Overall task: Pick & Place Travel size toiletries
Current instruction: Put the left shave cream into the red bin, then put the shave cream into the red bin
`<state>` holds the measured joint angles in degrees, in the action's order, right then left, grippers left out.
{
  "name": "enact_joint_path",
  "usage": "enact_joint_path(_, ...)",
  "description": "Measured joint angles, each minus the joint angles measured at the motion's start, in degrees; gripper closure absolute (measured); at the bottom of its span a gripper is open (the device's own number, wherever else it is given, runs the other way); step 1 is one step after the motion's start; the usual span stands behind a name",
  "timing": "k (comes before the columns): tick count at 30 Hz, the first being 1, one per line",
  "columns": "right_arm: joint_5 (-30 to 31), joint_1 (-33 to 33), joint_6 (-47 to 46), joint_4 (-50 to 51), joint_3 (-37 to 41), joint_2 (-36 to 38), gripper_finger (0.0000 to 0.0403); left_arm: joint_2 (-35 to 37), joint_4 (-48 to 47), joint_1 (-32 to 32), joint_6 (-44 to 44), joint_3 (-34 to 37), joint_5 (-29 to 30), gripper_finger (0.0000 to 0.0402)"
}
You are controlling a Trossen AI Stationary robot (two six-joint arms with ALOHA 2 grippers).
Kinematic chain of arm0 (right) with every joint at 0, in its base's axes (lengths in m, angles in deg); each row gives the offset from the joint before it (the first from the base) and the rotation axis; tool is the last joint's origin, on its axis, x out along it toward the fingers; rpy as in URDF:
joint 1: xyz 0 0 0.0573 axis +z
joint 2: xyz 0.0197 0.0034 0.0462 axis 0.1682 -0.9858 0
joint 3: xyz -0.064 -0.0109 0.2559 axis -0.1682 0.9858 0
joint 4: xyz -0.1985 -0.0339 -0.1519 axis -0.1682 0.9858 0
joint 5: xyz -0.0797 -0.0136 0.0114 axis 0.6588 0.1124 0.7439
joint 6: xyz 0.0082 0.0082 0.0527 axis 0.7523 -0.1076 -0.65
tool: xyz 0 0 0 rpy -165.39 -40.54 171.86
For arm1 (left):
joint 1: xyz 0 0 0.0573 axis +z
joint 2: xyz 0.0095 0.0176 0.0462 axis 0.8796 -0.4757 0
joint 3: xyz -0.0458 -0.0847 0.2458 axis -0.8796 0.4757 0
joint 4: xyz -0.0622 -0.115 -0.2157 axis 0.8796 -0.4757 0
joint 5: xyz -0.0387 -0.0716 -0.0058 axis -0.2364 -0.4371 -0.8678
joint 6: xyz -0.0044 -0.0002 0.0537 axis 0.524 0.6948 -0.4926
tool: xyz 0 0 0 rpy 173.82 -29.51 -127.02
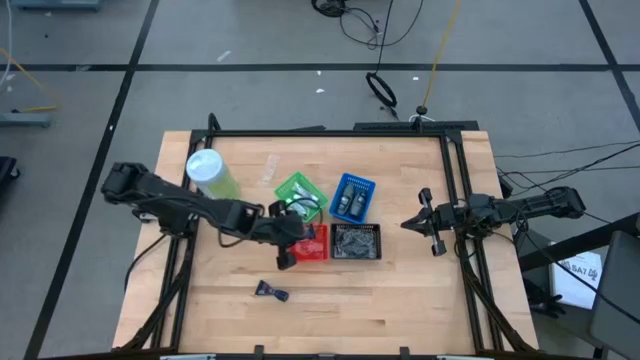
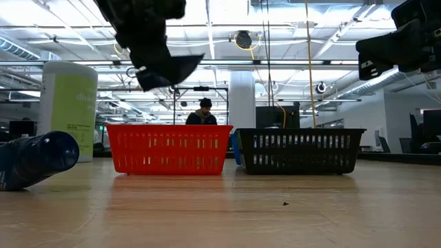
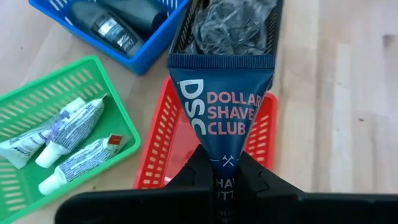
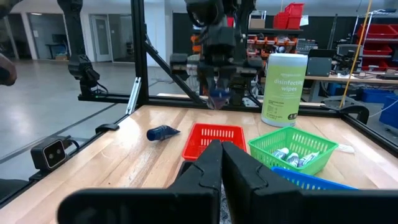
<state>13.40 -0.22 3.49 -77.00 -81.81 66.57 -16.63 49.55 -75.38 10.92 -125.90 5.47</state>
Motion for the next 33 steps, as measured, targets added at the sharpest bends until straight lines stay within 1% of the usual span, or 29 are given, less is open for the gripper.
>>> enact_joint_path(2, -0.01, -0.01, 0.02, -0.01, 0.0, 0.02, 0.0403, -1.55, 0.5, 0.53, 0.08, -0.16, -0.14, 0.0393)
enact_joint_path(6, 0.0, 0.01, 0.01, 0.01, -0.01, 0.01, 0.0403, -4.84, 1.88, 1.23, 0.09, -0.16, -0.86, 0.0377)
enact_joint_path(12, 0.0, -0.01, 0.02, 0.01, -0.01, 0.0, 0.0403, -10.37, 2.02, 1.49, 0.18, -0.16, -4.78, 0.0382)
enact_joint_path(16, 0.0, 0.01, 0.01, 0.02, 0.0, 0.0, 0.0403, -12.37, 2.43, 1.53, 1.9, -0.16, -5.04, 0.0374)
enact_joint_path(22, 0.0, 0.01, 0.02, 0.04, 0.01, 0.02, 0.0403, -12.64, 3.55, 1.64, 4.28, -0.16, -4.74, 0.0325)
enact_joint_path(25, 0.0, 0.01, 0.0, 0.03, 0.01, 0.02, 0.0403, -12.64, 4.66, 1.88, 4.33, -0.17, -4.45, 0.0297)
enact_joint_path(29, 0.0, -0.01, 0.0, 0.04, -0.01, 0.02, 0.0403, -12.64, 3.55, 2.41, 2.89, -2.1, -4.91, 0.0263)
enact_joint_path(31, 0.0, 0.01, 0.0, 0.04, 0.01, 0.02, 0.0403, -12.64, 1.13, 2.62, 1.32, -4.2, -5.77, 0.0251)
enact_joint_path(33, 0.0, -0.01, 0.02, 0.04, -0.01, 0.0, 0.0403, -12.64, -4.87, 2.57, -0.33, -7.81, -5.98, 0.0243)
